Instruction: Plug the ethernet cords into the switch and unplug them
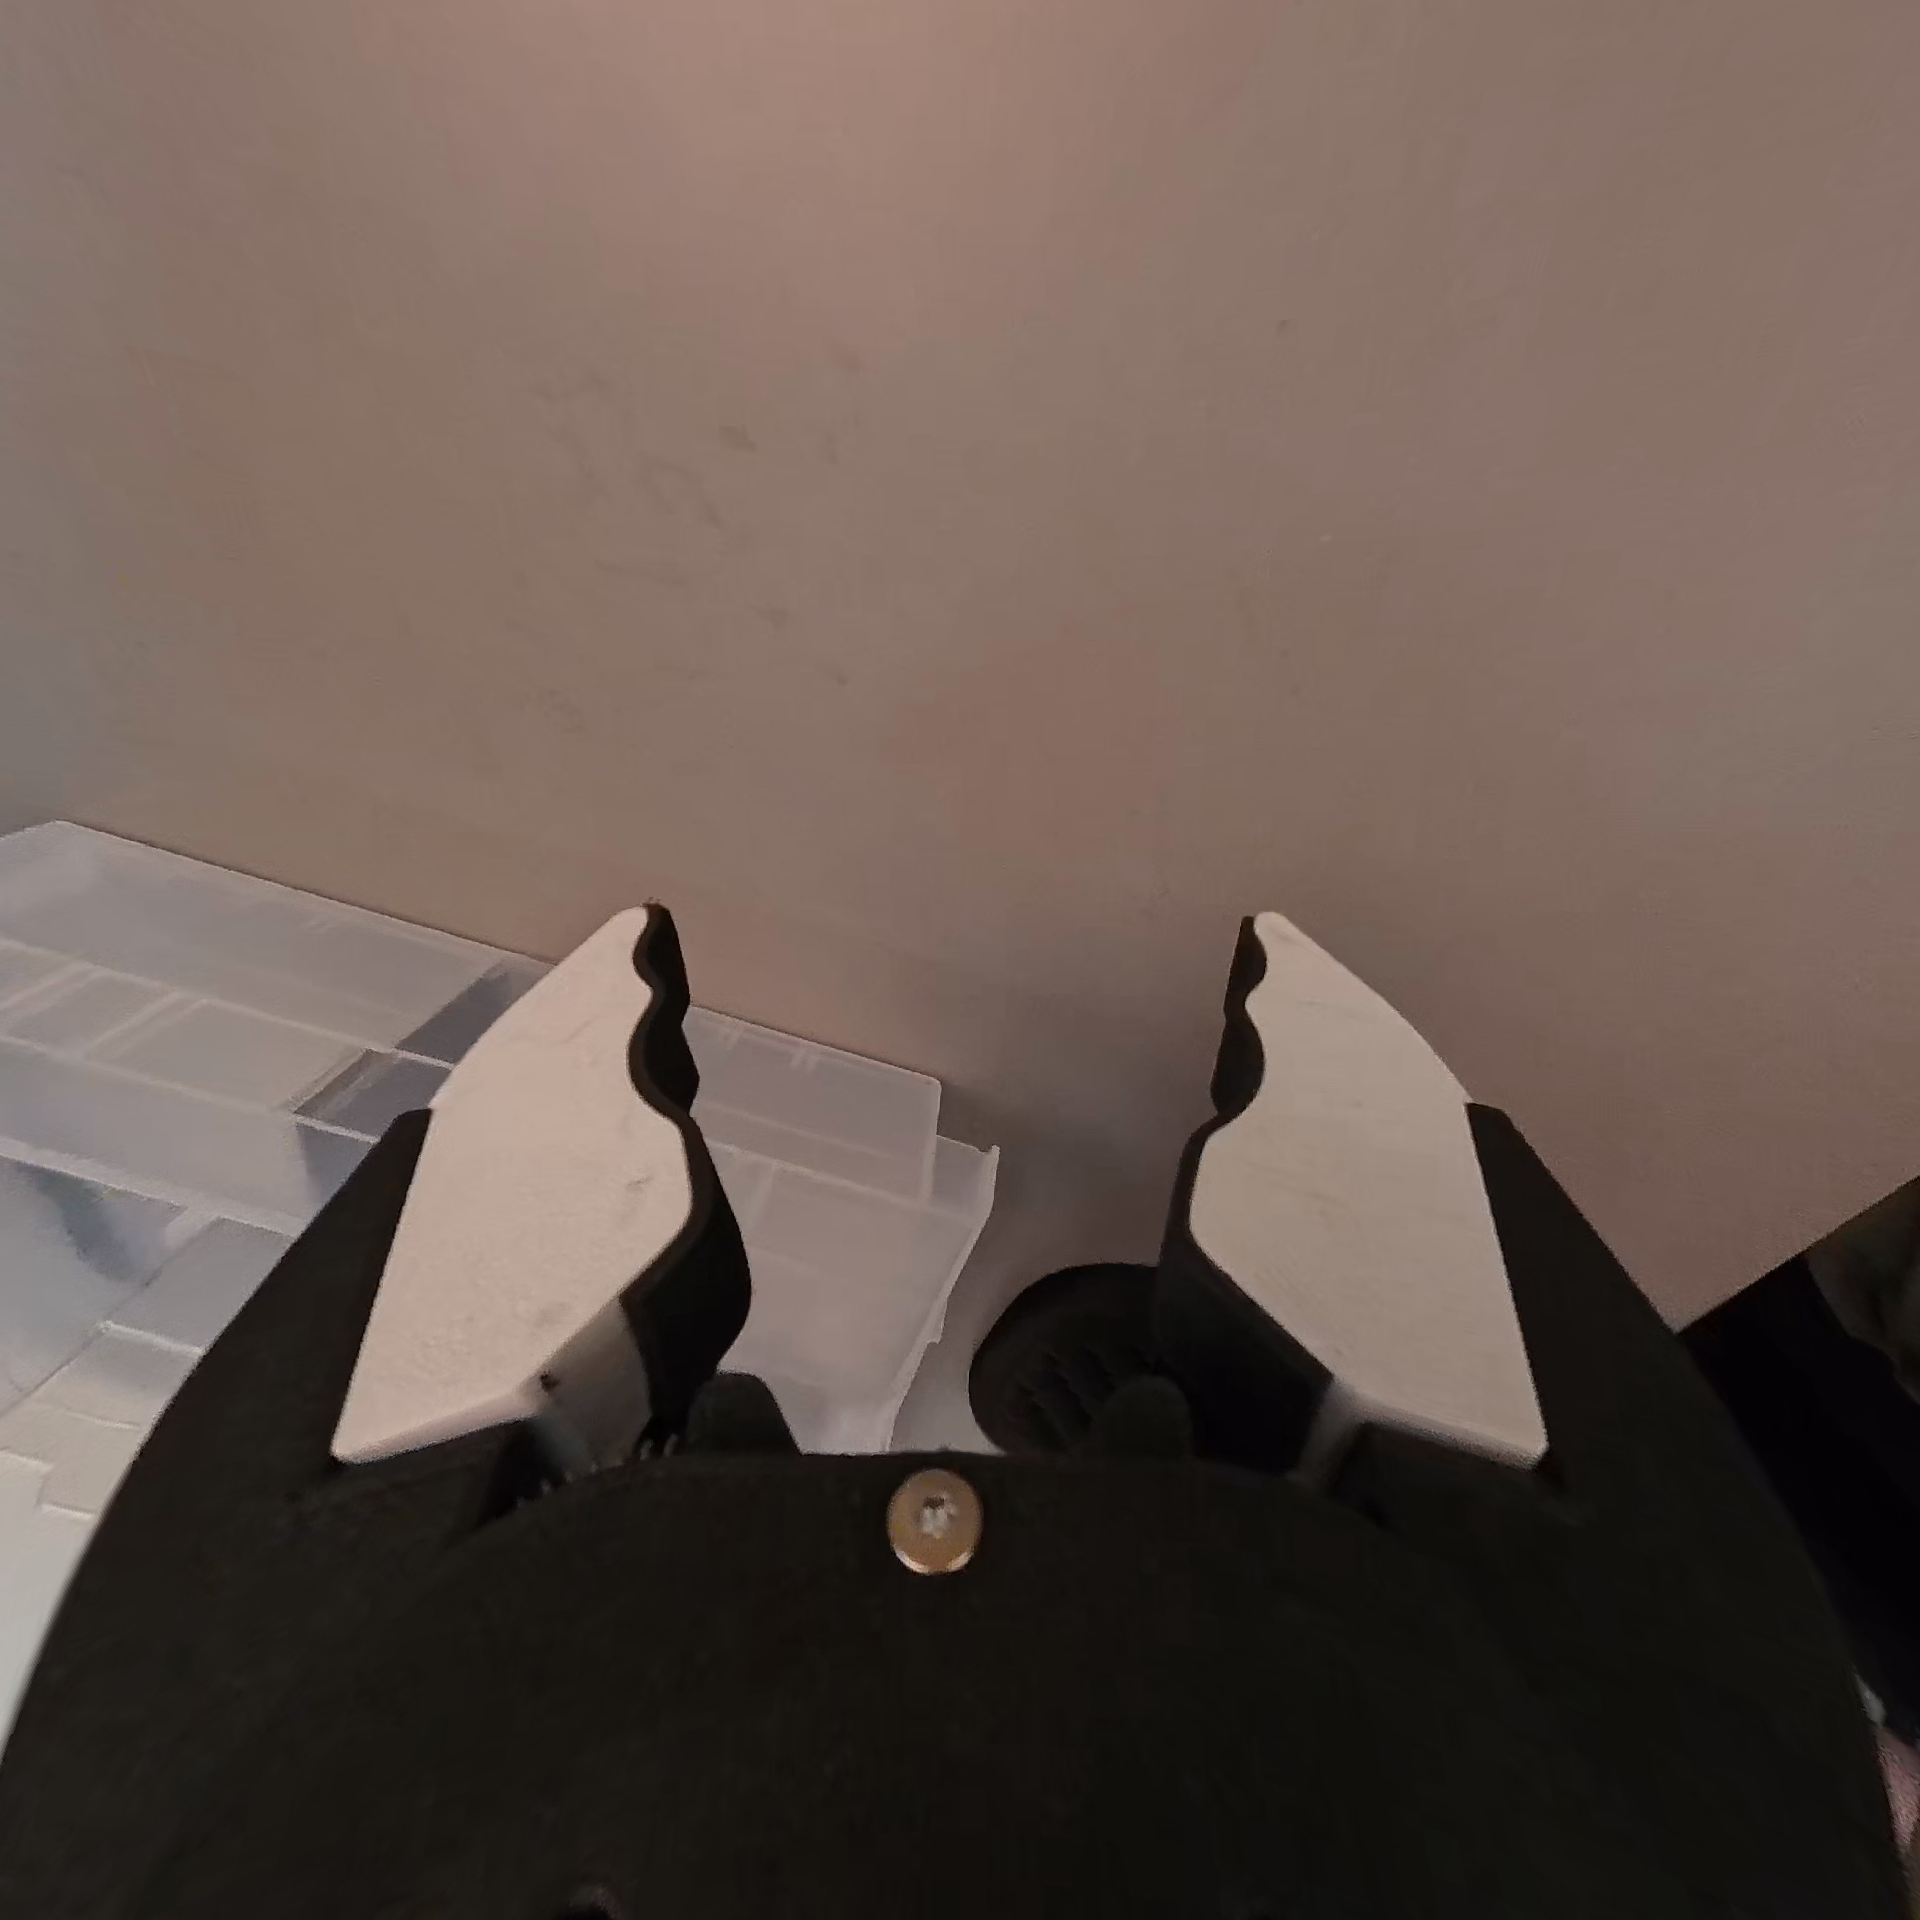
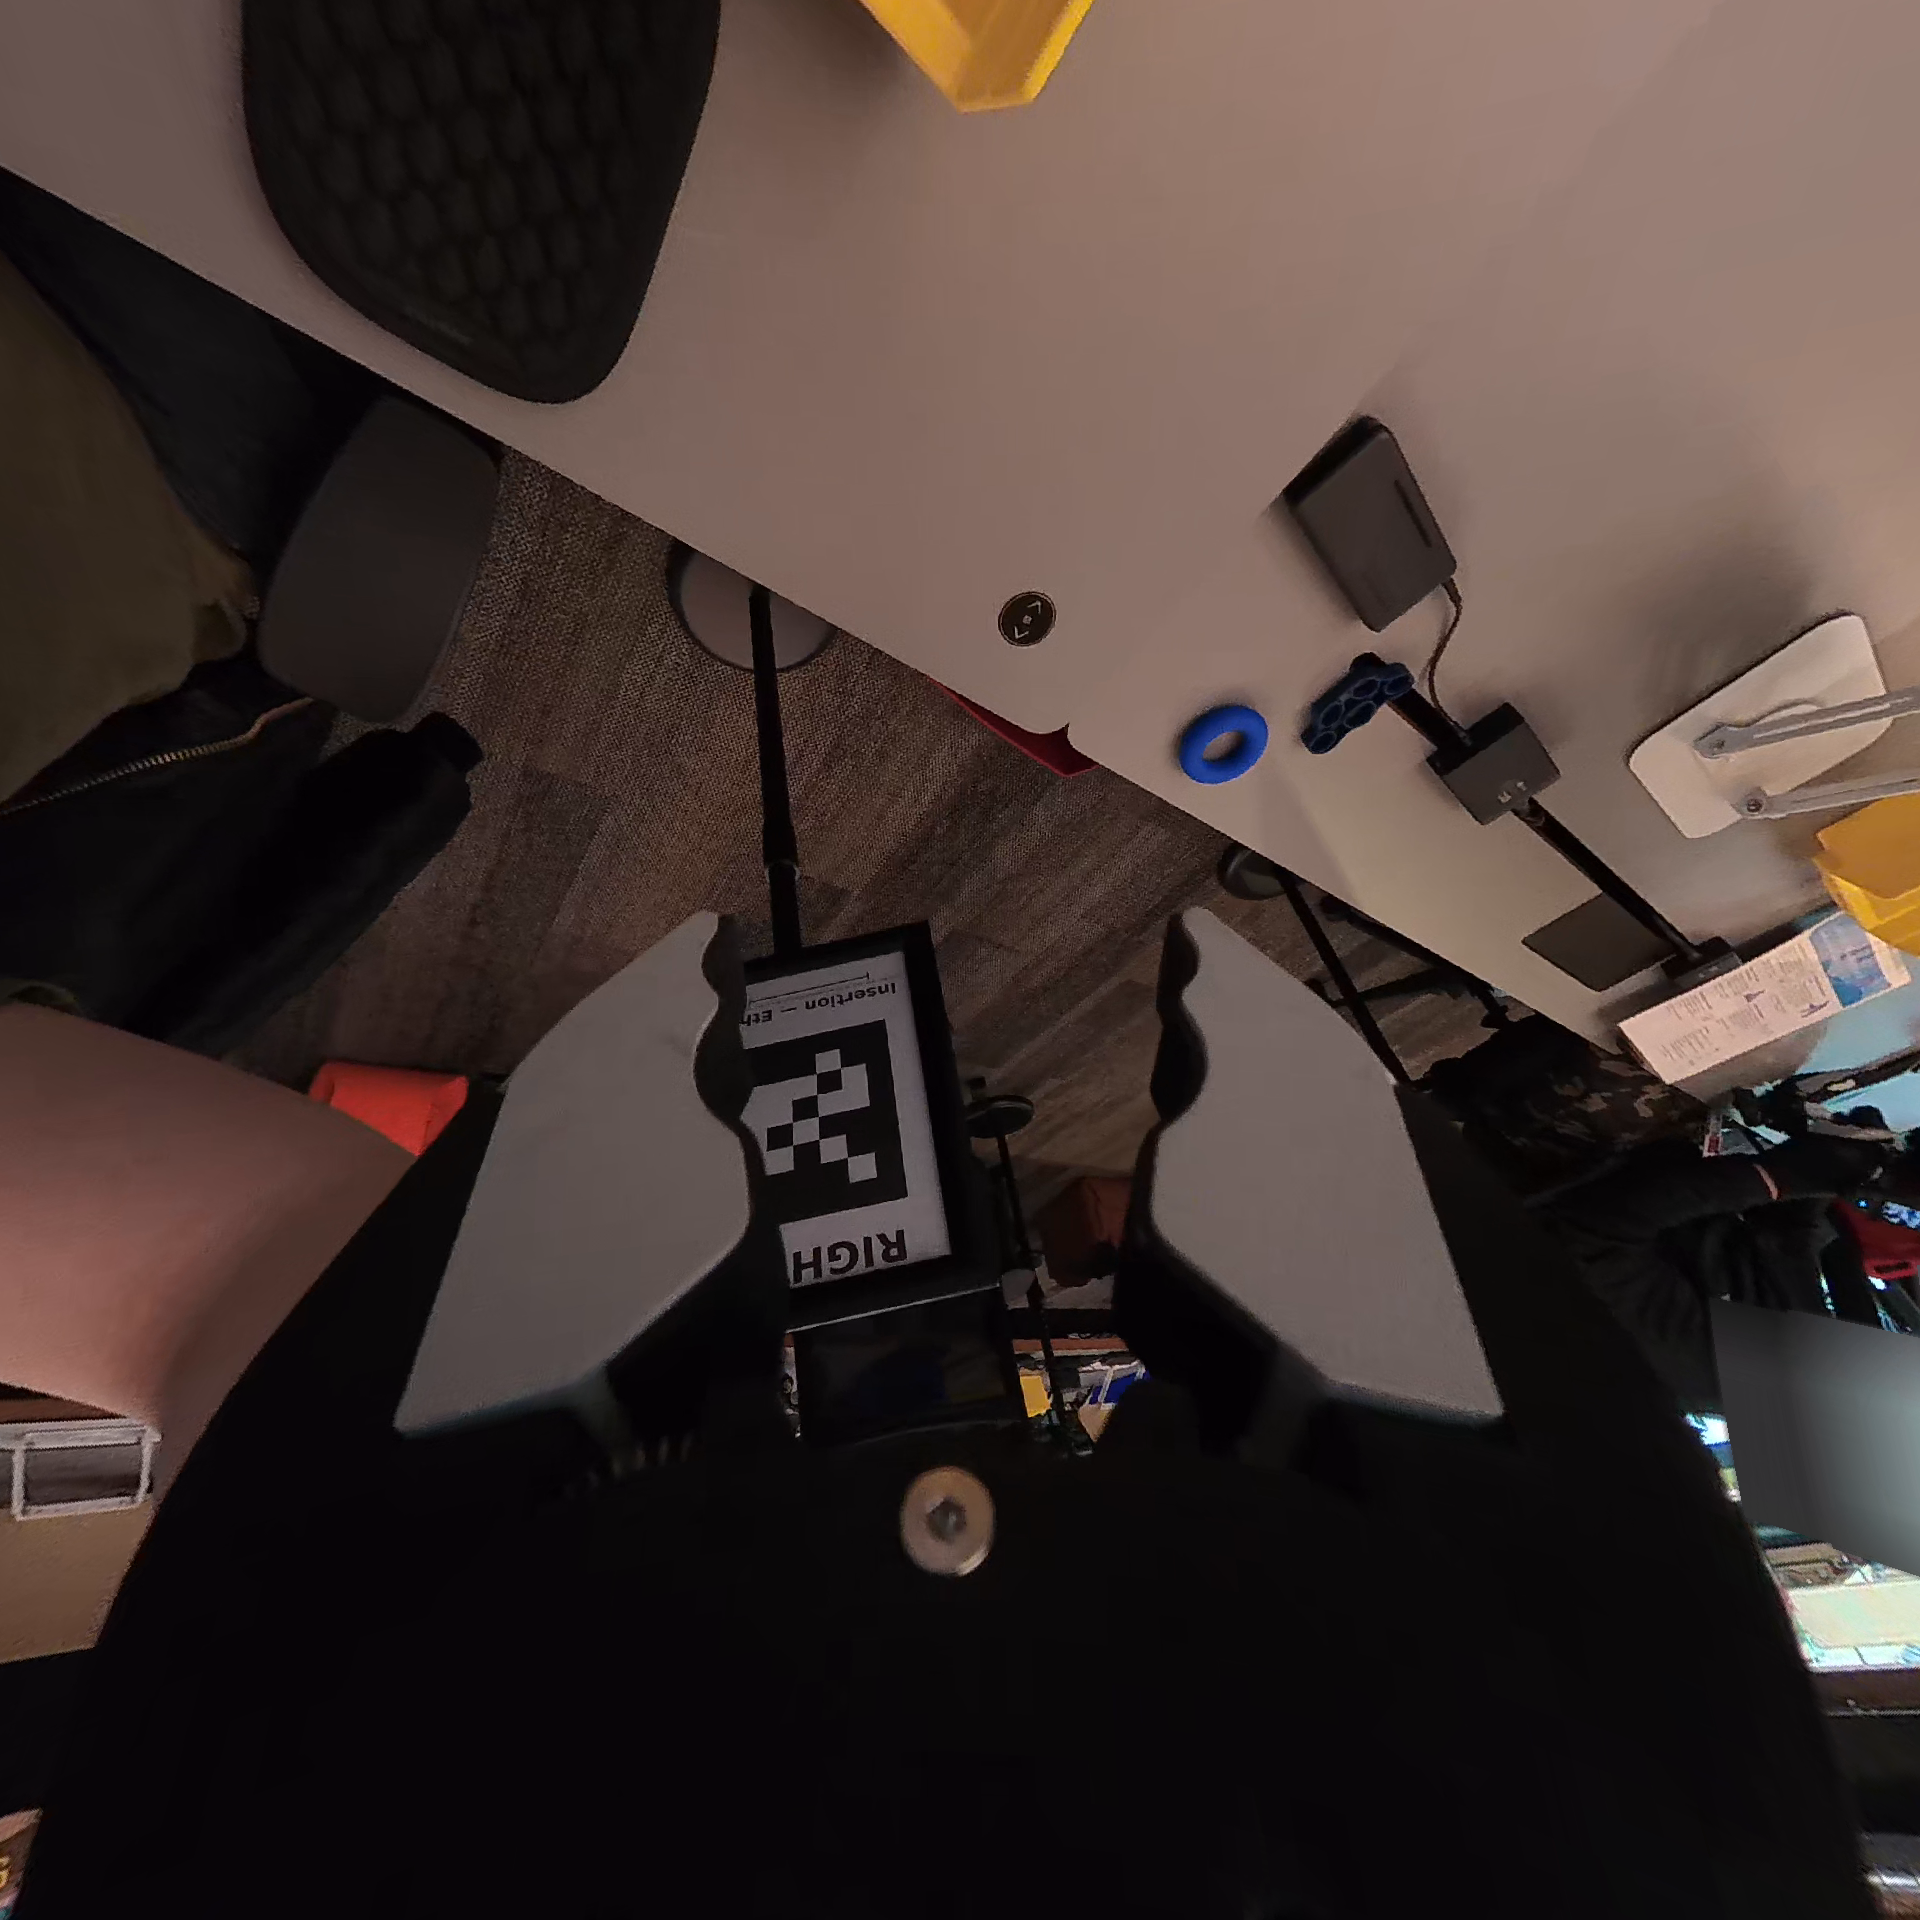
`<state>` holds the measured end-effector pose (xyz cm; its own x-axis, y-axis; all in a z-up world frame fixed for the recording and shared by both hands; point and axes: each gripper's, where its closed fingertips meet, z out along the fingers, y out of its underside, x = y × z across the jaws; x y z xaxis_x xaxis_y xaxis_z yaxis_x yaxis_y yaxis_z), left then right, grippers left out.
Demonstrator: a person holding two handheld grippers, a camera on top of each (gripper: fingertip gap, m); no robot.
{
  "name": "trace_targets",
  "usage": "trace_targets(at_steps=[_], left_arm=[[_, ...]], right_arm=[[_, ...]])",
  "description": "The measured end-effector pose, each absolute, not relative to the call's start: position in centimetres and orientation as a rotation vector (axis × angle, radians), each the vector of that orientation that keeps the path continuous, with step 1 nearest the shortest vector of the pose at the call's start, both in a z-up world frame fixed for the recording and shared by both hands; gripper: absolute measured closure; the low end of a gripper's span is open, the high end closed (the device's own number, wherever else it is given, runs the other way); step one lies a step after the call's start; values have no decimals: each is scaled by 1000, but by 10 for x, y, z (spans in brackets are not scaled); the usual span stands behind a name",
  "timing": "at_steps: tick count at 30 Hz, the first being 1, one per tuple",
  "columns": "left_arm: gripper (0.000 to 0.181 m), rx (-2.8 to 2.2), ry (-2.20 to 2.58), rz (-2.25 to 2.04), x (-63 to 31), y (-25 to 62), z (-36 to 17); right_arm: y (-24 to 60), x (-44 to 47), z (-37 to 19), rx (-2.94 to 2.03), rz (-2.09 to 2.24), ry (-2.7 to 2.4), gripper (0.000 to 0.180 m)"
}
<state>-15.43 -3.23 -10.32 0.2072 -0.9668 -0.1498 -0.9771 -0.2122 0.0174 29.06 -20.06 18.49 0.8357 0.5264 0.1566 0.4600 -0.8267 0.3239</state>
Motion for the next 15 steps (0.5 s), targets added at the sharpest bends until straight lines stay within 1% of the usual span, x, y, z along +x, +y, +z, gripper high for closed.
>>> trace_targets(at_steps=[4,10,15], left_arm=[[82,-2299,1866,59,-142,-27,-86],[80,-2123,1709,-430,-111,-23,-37],[78,-2166,1662,-413,-126,-14,-35]], right_arm=[[-203,291,176,2727,312,734,102],[-196,283,156,2763,204,828,103],[-194,285,149,2756,178,827,103]])
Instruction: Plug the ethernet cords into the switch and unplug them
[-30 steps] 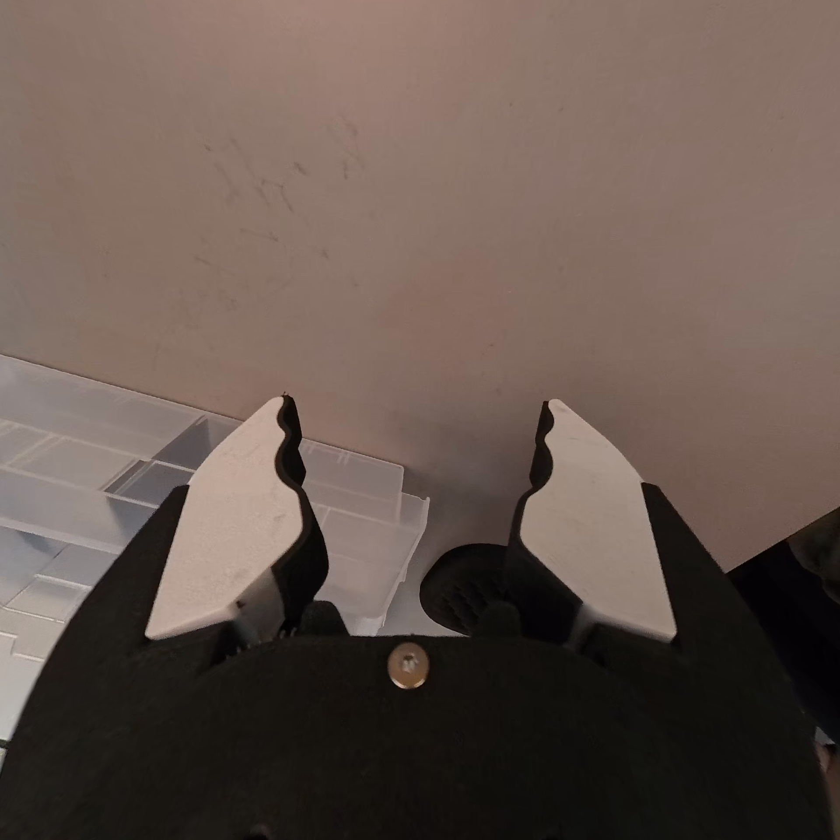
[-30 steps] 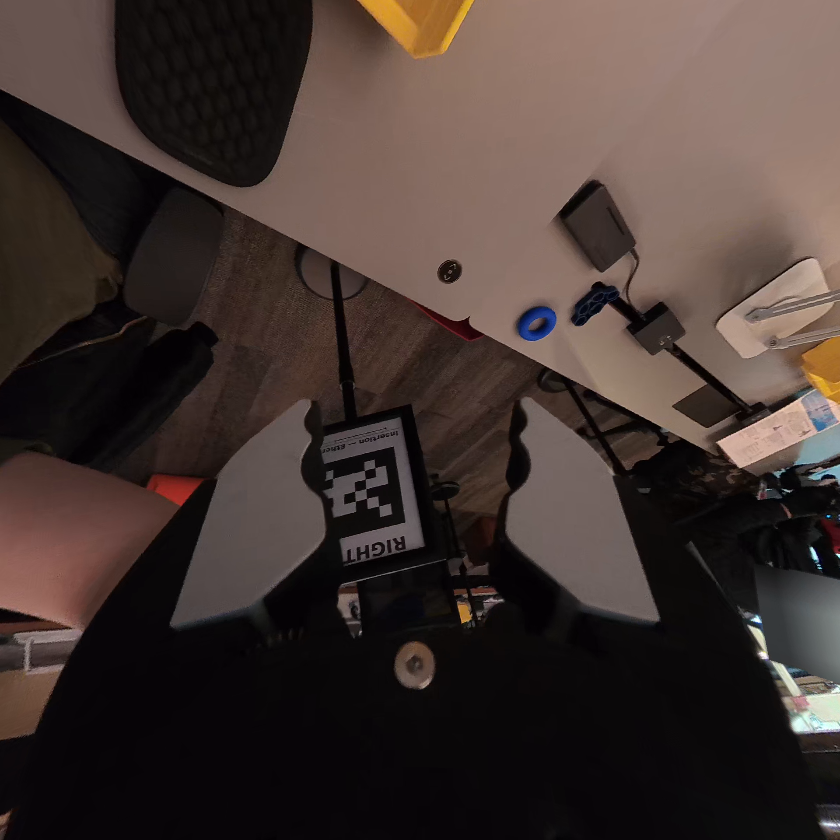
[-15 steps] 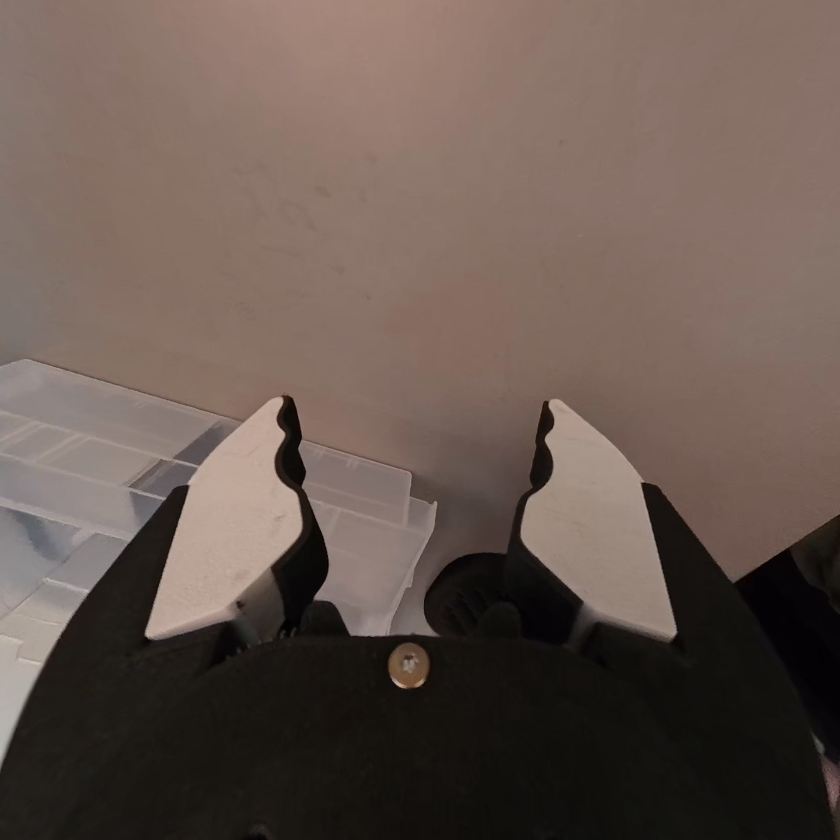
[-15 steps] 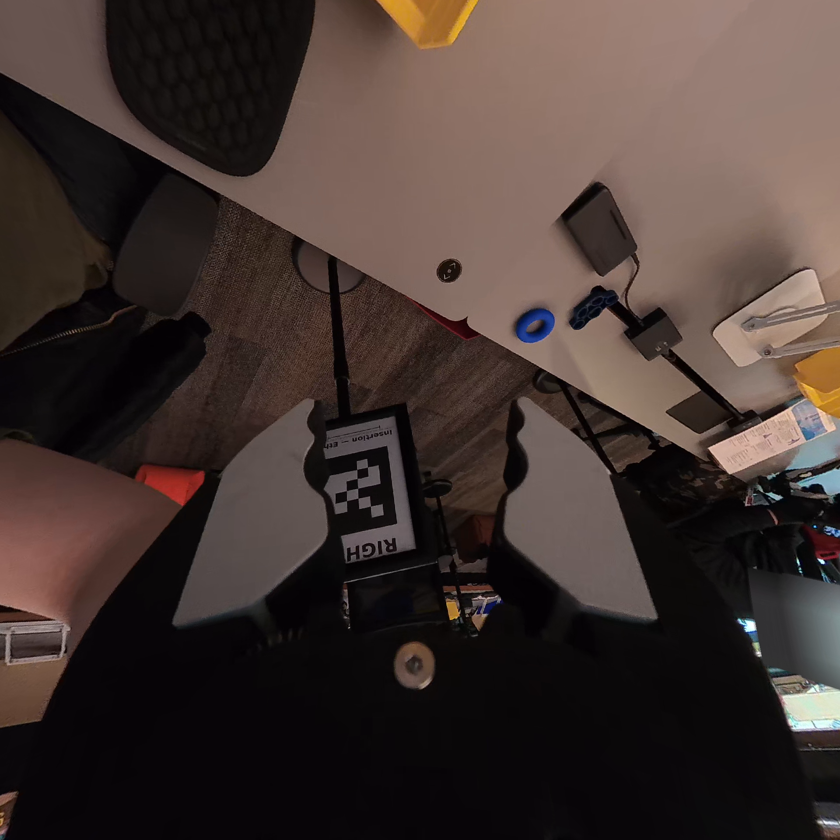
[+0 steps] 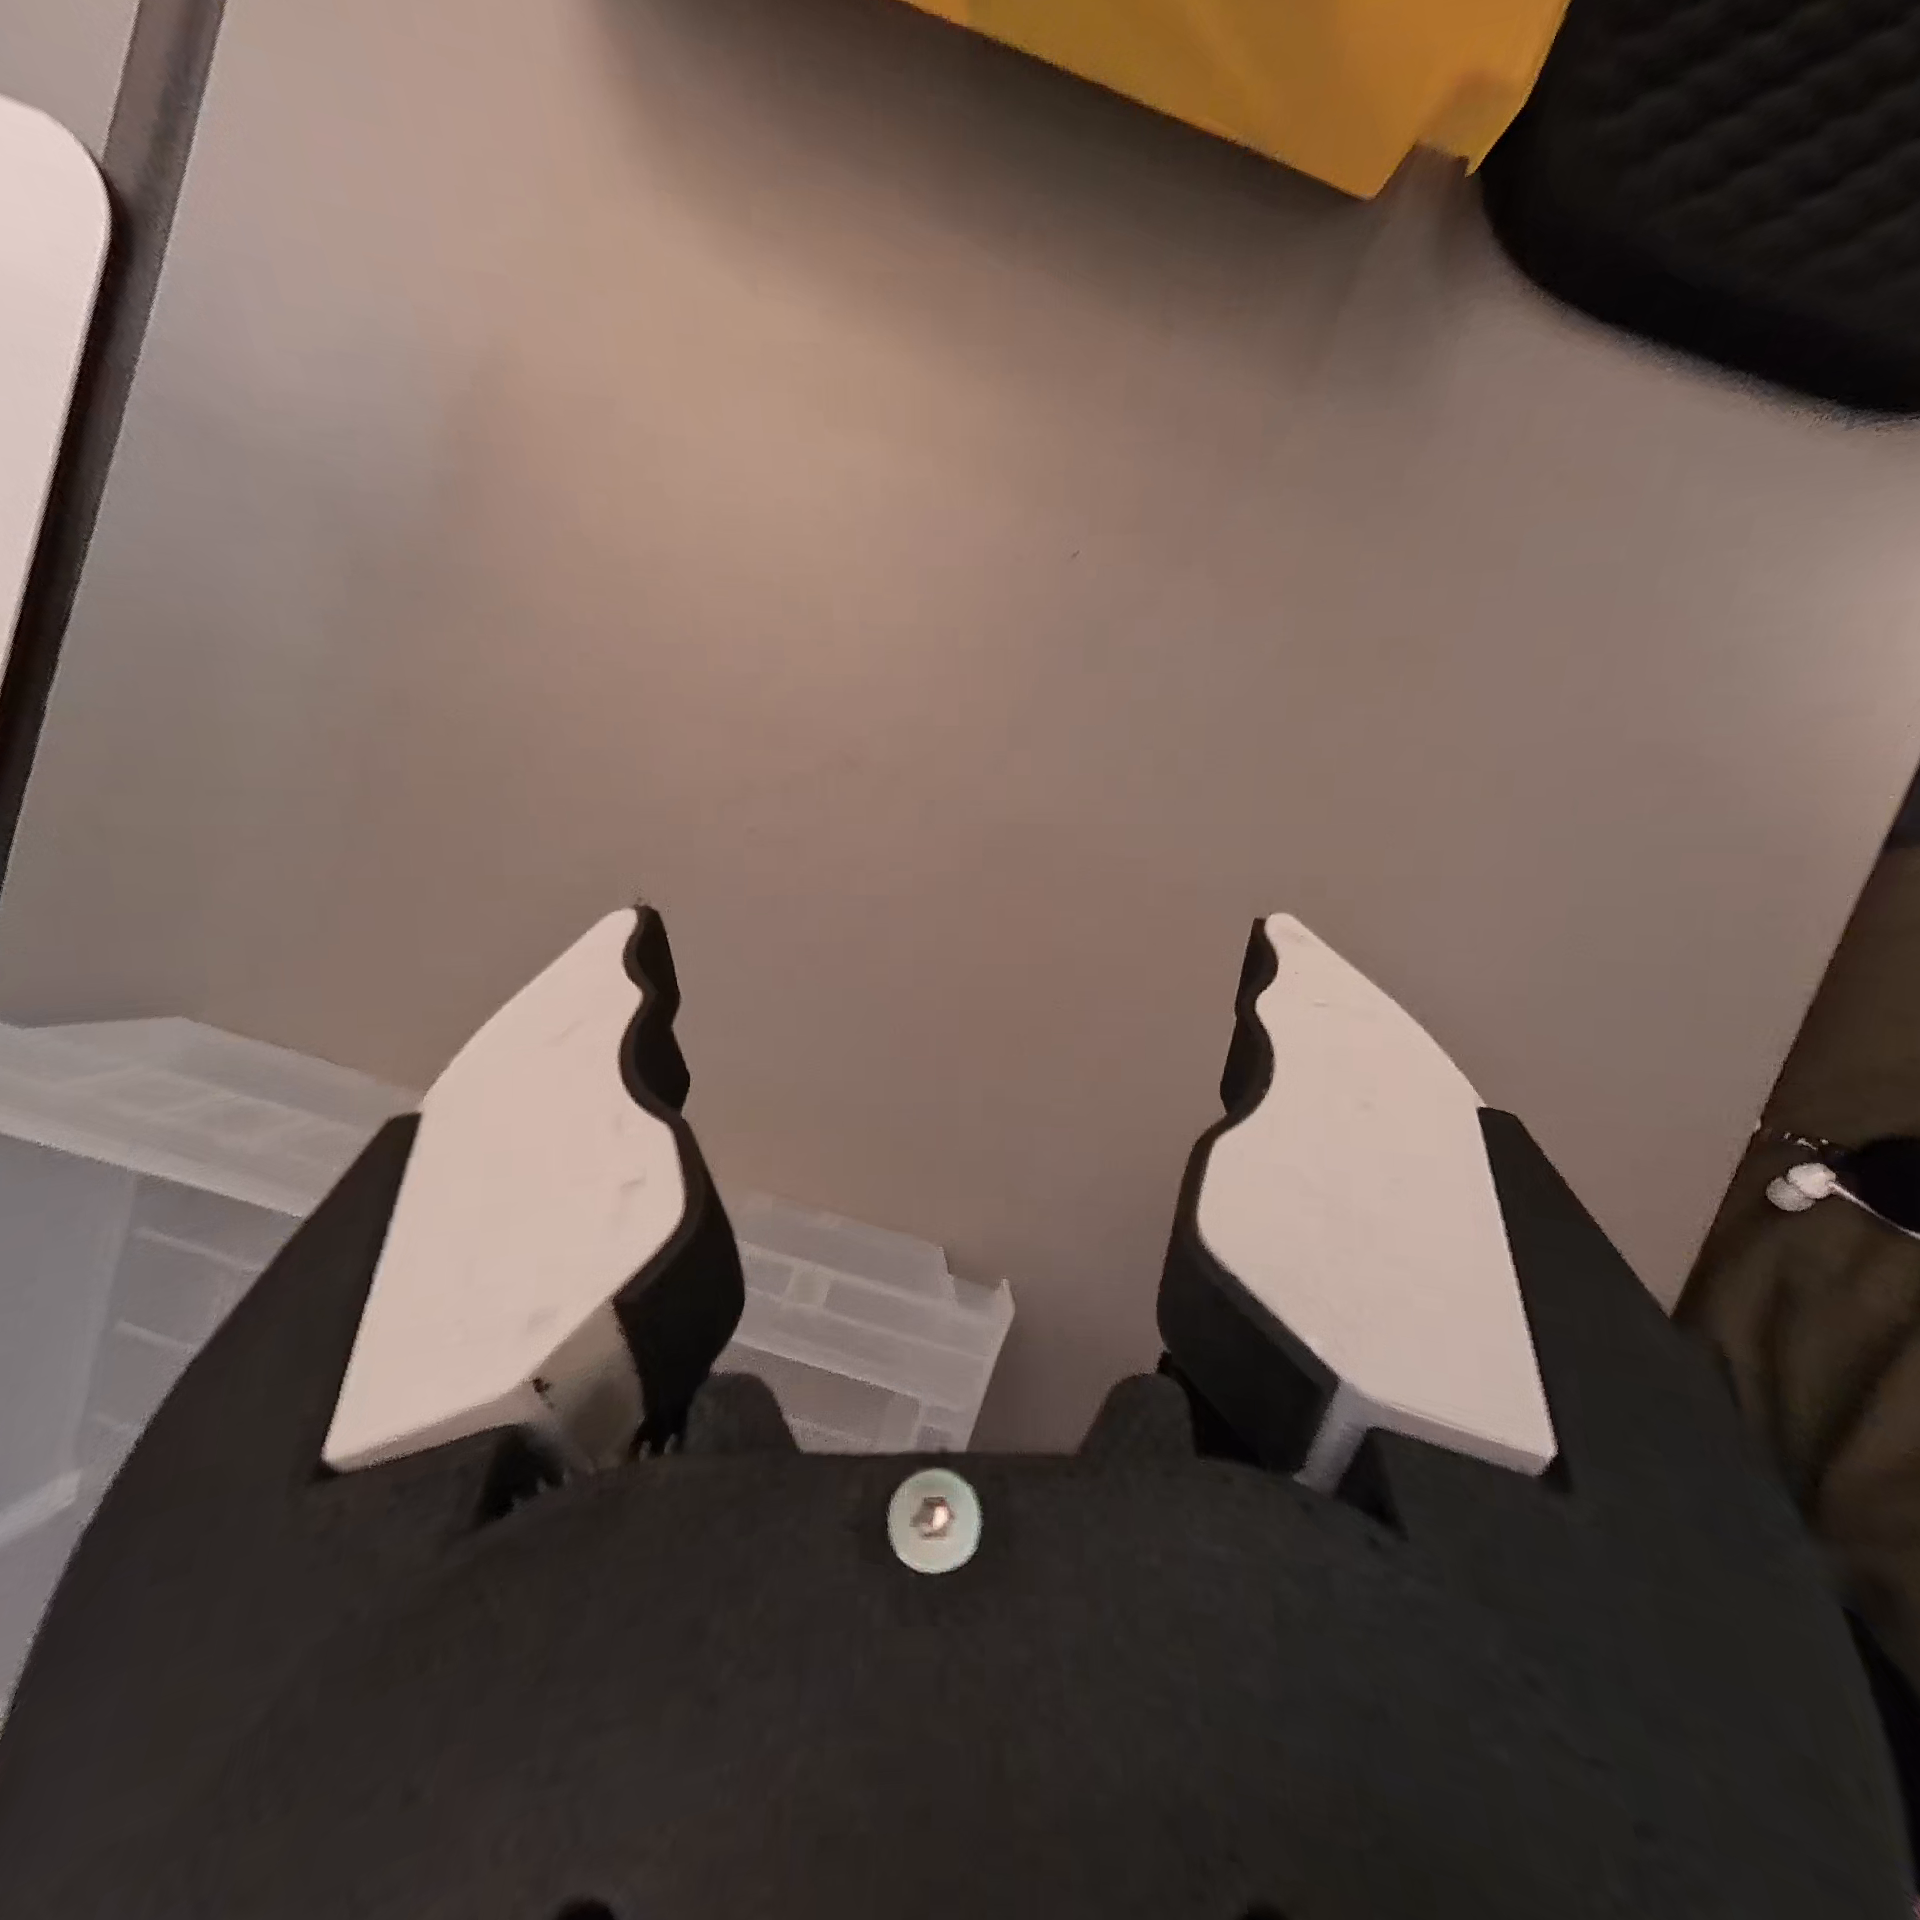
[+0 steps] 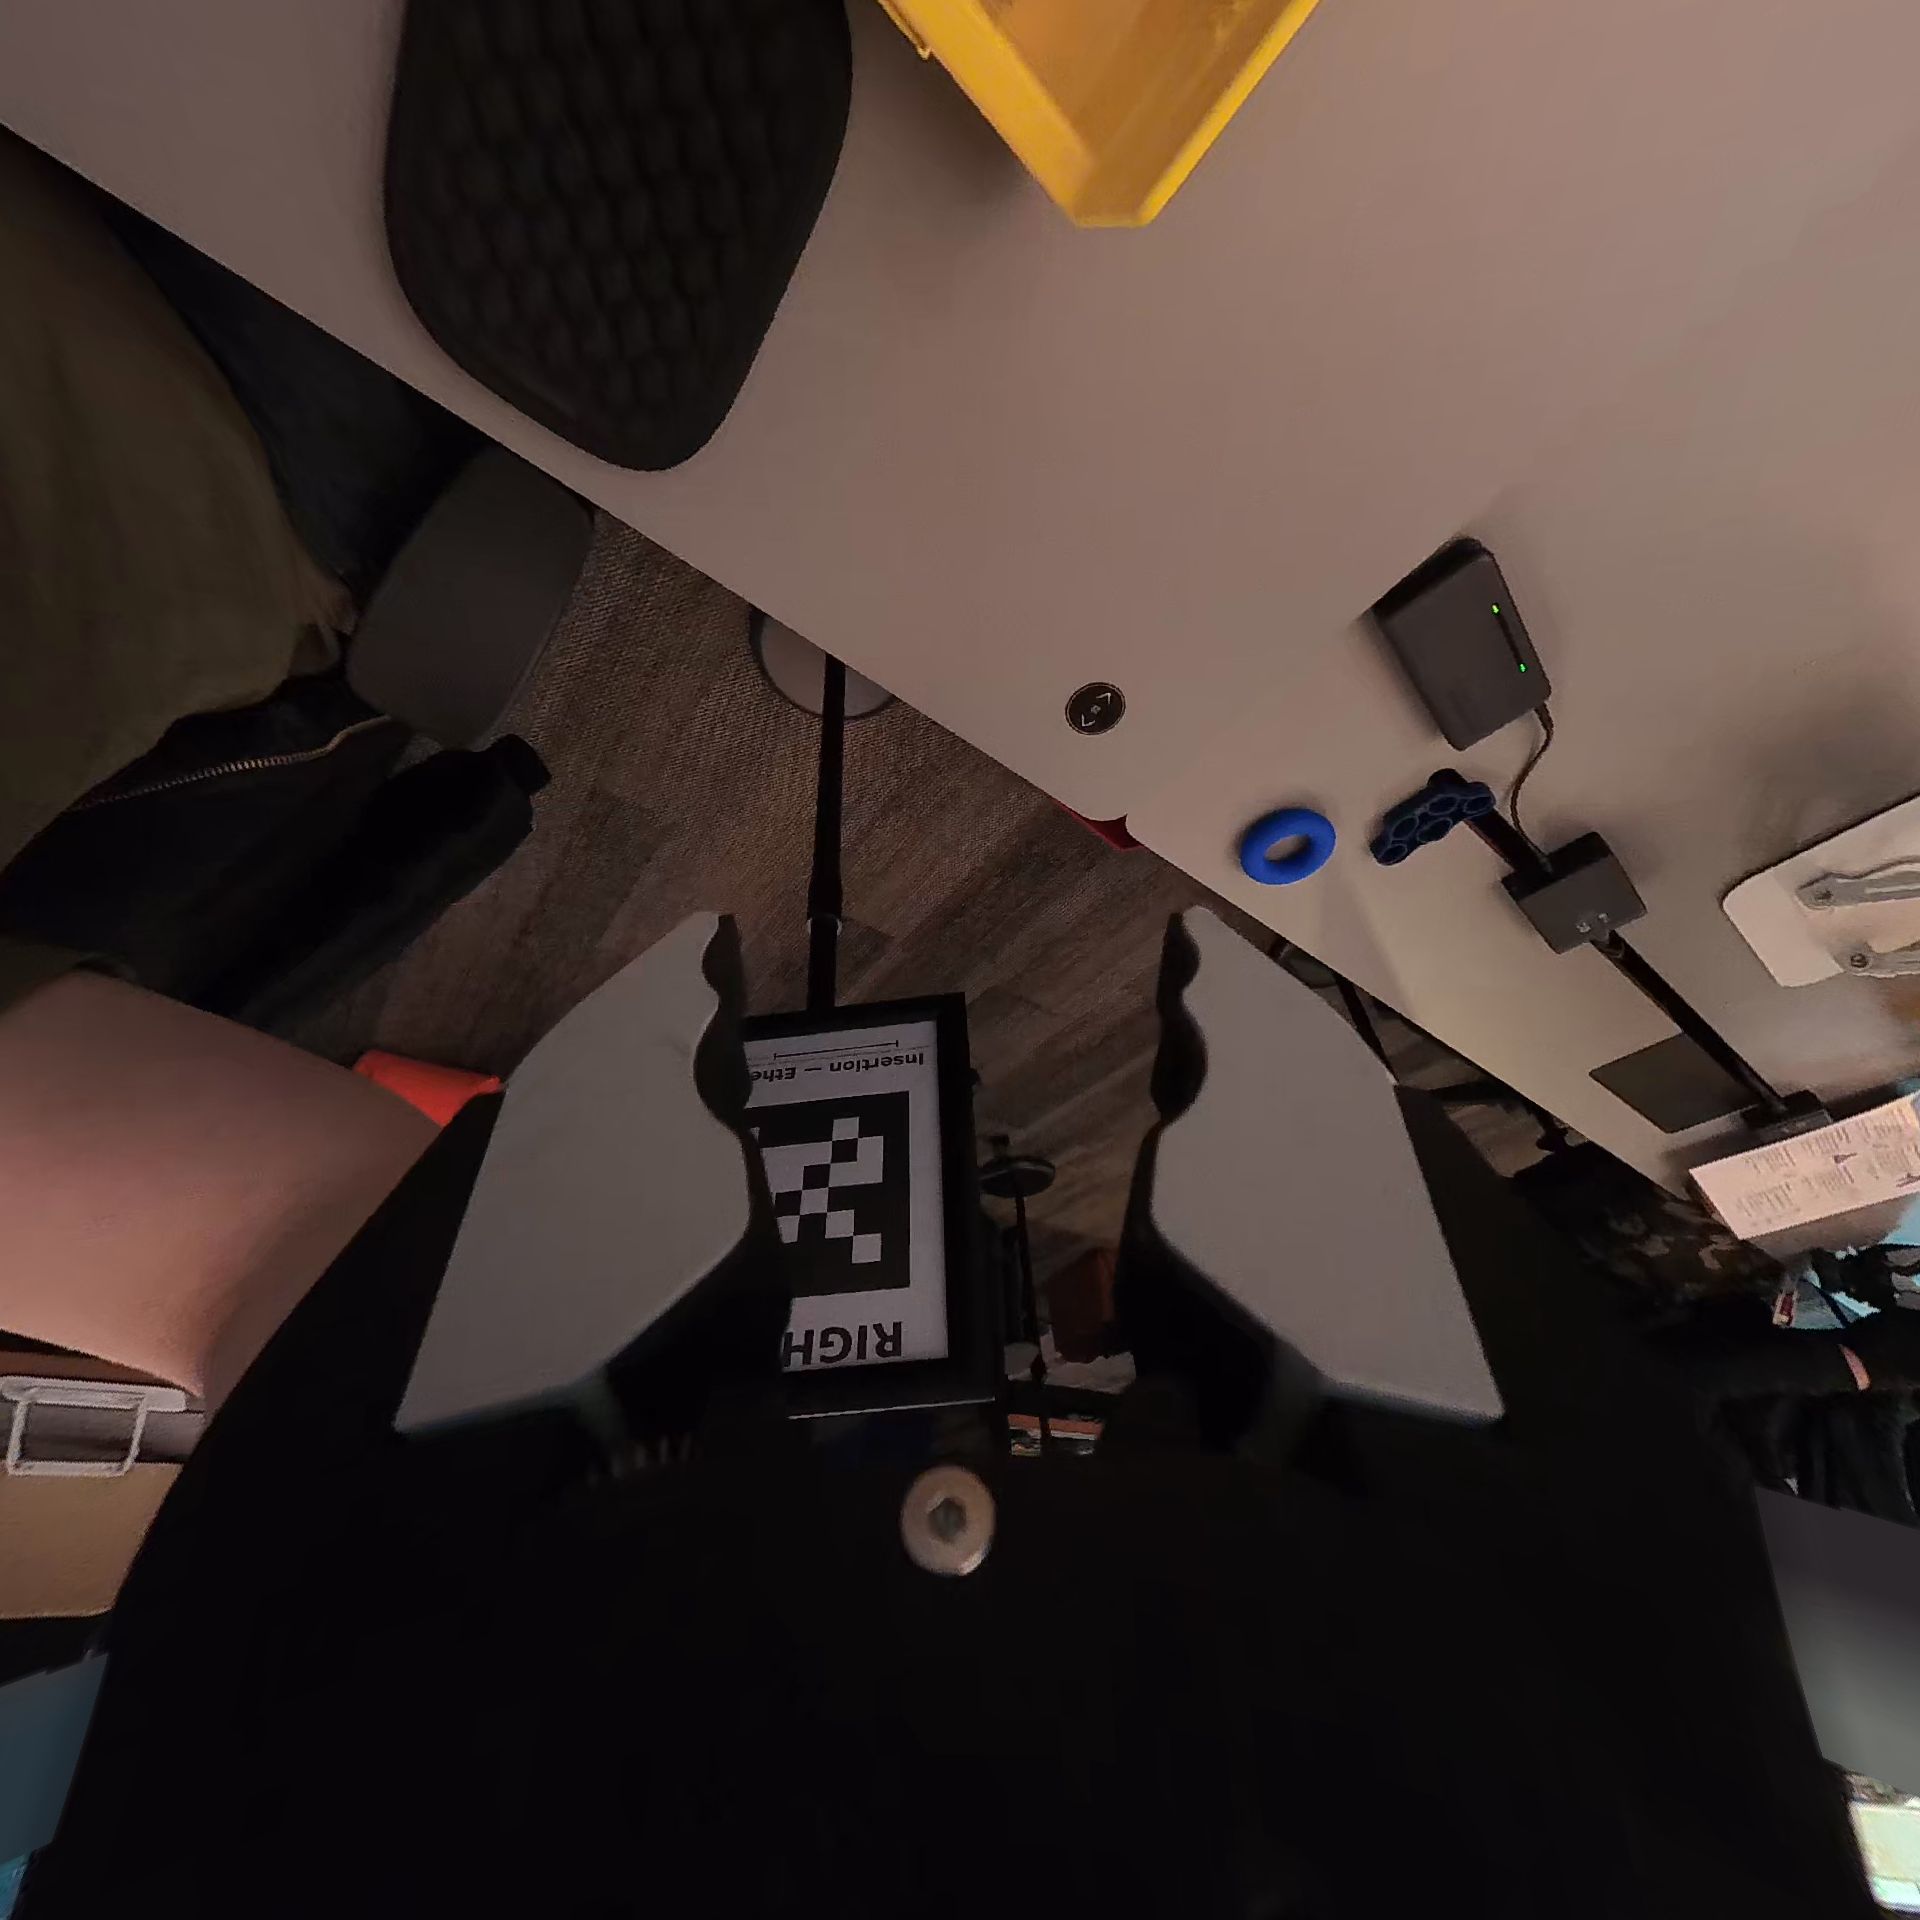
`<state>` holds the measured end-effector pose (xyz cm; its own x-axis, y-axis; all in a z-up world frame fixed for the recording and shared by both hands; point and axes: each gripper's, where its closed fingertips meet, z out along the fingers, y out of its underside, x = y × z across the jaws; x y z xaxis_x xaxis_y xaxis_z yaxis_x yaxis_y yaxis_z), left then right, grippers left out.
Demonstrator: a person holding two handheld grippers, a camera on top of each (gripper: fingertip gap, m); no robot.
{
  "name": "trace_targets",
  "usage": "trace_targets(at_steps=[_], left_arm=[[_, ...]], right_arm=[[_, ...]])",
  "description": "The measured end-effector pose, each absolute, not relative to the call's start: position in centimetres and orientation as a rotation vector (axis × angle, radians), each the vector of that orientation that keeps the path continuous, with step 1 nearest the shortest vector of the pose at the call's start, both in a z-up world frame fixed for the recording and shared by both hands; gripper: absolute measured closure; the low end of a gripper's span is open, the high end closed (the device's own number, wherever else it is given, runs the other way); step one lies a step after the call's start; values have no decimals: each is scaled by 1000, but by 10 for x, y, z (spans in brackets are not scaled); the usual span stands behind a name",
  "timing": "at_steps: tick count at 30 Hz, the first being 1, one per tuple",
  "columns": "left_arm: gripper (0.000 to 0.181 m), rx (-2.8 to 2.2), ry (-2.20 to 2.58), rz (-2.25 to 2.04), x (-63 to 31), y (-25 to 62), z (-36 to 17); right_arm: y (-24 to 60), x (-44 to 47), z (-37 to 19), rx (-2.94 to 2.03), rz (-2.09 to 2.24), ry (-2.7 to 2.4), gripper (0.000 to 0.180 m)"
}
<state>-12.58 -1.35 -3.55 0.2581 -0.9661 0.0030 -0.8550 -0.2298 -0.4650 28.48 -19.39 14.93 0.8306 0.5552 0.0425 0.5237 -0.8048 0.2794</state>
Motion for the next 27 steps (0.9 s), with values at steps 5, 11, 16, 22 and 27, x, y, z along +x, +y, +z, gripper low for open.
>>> trace_targets(at_steps=[5,11,16,22,27], left_arm=[[77,-2174,1680,-361,-125,-14,-40],[77,-2157,1852,-251,-114,-35,-63],[76,-2178,1980,-76,-114,-46,-89],[76,-2205,1955,-78,-120,-44,-87],[76,-2223,1940,-69,-126,-41,-86]], right_arm=[[-186,283,153,2773,176,826,103],[-183,282,162,2782,175,785,103],[-177,280,163,2795,150,775,103],[-184,280,160,2764,146,750,104],[-184,280,163,2764,163,752,105]])
